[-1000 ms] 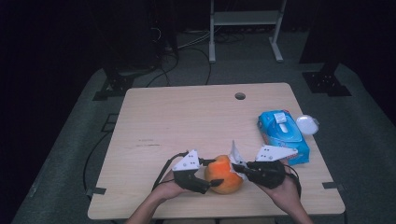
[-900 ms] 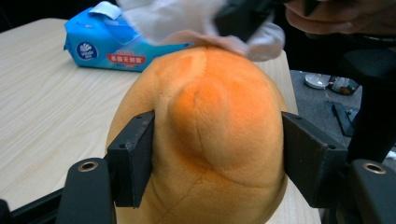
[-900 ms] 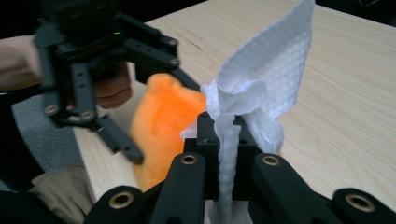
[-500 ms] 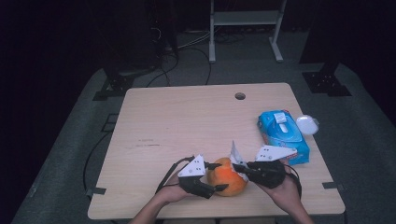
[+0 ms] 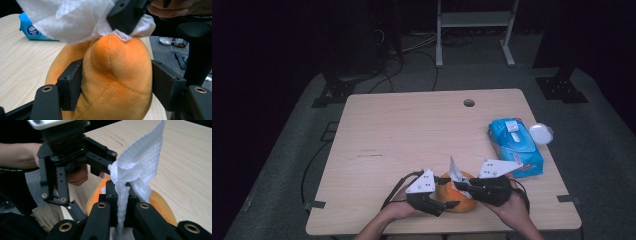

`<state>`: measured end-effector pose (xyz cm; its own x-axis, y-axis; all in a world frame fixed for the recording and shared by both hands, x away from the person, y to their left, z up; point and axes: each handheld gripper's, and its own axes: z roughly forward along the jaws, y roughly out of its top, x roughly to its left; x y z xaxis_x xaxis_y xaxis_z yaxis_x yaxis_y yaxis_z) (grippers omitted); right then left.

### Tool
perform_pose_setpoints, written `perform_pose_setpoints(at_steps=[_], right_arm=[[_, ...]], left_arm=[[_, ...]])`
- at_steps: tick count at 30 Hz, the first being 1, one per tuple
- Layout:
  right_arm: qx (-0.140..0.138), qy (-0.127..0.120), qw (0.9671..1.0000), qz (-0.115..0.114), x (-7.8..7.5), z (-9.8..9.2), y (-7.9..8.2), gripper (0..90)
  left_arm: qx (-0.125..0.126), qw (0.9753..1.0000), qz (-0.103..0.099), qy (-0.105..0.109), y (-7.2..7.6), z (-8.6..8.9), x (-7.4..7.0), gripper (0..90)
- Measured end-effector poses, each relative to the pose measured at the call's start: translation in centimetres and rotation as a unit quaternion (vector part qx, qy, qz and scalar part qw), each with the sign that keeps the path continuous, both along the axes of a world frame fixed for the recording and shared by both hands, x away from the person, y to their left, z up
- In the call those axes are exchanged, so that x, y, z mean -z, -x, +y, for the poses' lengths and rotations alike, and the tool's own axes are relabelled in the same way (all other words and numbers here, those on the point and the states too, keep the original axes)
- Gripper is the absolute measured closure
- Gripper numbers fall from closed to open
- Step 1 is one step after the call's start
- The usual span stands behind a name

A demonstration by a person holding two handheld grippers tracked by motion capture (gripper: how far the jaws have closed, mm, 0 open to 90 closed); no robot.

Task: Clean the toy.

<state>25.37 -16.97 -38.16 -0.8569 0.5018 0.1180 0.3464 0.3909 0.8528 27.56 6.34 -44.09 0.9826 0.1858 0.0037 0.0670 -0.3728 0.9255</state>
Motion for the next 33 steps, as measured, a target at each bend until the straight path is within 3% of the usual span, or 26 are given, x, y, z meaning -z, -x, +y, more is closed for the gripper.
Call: perform_pose_setpoints(at_steps=[5, 8, 14, 20, 23, 24, 25, 27, 31, 33], right_arm=[[-0.003, -0.009, 0.9999, 0.008, 0.0, 0.1, 0.1, 86.1], [-0.012, 0.003, 0.9999, 0.0, 0.1, 0.9, 0.3, 86.1], [0.03, 0.011, 0.9994, 0.009, 0.5, -0.8, -0.7, 86.1], [0.016, 0.026, 0.9995, -0.008, 0.3, 0.3, -0.1, 86.1], [0.026, 0.031, 0.9992, -0.006, 0.3, -0.3, -0.4, 86.1], [0.051, 0.049, 0.9974, -0.016, 0.6, -1.2, -0.9, 86.1], [0.051, 0.049, 0.9974, -0.016, 0.6, -1.2, -0.9, 86.1], [0.078, 0.05, 0.9958, 0.001, 1.2, -2.6, -1.5, 86.1], [0.064, 0.035, 0.9974, 0.004, 1.0, -2.1, -1.2, 86.0], [0.036, 0.028, 0.999, -0.005, 0.4, -1.0, -0.6, 85.9]], left_arm=[[0.01, 0.9999, -0.002, -0.002, 0.1, -0.3, 0.0, 30.8], [0.013, 0.9999, -0.002, -0.007, 0.2, -0.4, 0.1, 30.6], [0.019, 0.9997, -0.01, -0.013, 0.5, -0.9, 0.2, 30.6], [0.026, 0.9994, -0.017, -0.017, 0.7, -0.9, 0.2, 30.5], [0.029, 0.9993, -0.018, -0.017, 0.8, -0.9, 0.2, 30.6], [0.033, 0.9991, -0.022, -0.018, 0.8, -0.9, 0.2, 30.6], [0.033, 0.9991, -0.022, -0.018, 0.8, -0.9, 0.2, 30.7], [0.034, 0.999, -0.022, -0.017, 0.8, -0.9, 0.3, 30.7], [0.036, 0.999, -0.022, -0.016, 0.8, -1.1, 0.3, 30.7], [0.035, 0.9991, -0.021, -0.015, 0.7, -1.0, 0.3, 30.7]])
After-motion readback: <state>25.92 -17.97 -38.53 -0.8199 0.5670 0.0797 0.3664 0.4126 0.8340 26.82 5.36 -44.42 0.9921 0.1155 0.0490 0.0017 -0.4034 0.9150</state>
